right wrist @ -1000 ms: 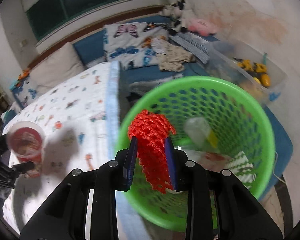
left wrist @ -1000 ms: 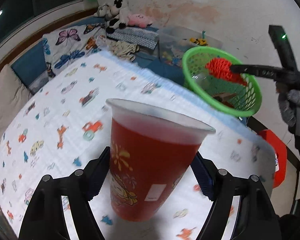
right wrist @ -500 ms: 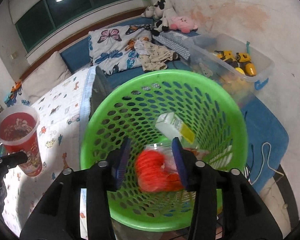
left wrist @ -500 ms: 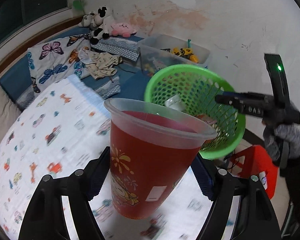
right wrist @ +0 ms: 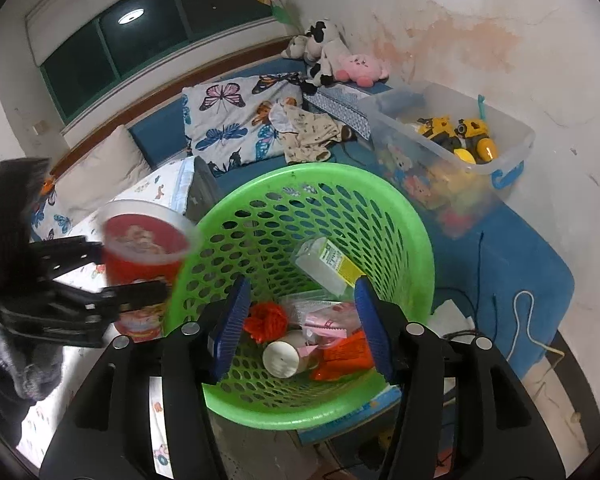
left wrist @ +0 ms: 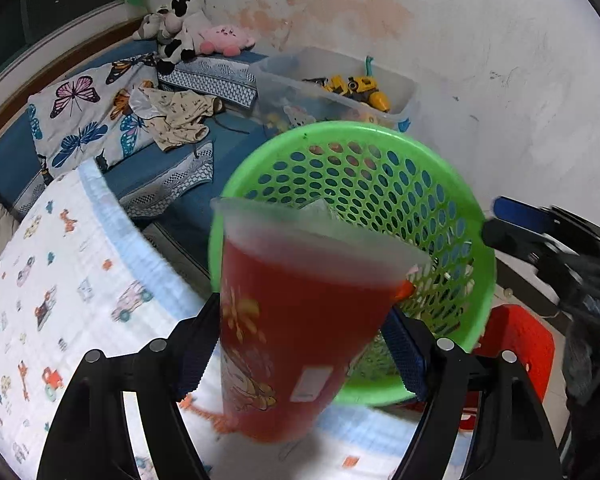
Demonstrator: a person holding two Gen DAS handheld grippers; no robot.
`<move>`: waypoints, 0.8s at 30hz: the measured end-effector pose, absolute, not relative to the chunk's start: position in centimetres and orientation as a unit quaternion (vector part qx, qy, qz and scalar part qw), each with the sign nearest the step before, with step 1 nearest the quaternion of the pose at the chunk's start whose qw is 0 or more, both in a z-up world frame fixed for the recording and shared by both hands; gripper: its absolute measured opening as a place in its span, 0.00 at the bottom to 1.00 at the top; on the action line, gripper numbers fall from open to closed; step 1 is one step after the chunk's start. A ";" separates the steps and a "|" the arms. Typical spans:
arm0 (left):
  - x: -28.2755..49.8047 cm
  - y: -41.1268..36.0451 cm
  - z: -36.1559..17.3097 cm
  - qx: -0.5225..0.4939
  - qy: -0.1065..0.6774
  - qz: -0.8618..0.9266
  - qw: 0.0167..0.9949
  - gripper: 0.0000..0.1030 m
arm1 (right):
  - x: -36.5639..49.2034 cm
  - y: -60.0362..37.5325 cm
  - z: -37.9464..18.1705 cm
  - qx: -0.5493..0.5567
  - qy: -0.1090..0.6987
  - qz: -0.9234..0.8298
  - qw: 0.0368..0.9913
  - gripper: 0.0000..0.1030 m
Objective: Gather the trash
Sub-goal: 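Lower the red cup into the green basket and open the left tool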
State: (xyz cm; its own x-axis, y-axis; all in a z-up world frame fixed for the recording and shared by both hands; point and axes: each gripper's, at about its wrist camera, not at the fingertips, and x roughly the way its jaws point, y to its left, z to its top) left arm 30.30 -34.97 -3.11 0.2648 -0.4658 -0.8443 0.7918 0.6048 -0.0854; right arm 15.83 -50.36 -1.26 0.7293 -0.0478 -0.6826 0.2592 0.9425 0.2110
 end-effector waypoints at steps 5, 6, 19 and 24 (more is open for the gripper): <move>30.5 -37.8 -4.3 0.188 0.464 -0.403 0.767 0.72 | 15.3 -50.8 -1.4 0.153 0.352 -0.078 0.920 0.55; 30.5 -38.2 -4.4 0.190 0.465 -0.401 0.766 0.72 | 15.2 -50.9 -1.5 0.153 0.352 -0.079 0.920 0.55; 30.7 -40.1 -6.0 0.208 0.477 -0.388 0.761 0.72 | 14.7 -51.6 -2.4 0.167 0.353 -0.076 0.917 0.55; 30.4 -39.2 -5.6 0.193 0.478 -0.391 0.762 0.73 | 14.4 -51.4 -2.3 0.170 0.353 -0.069 0.917 0.55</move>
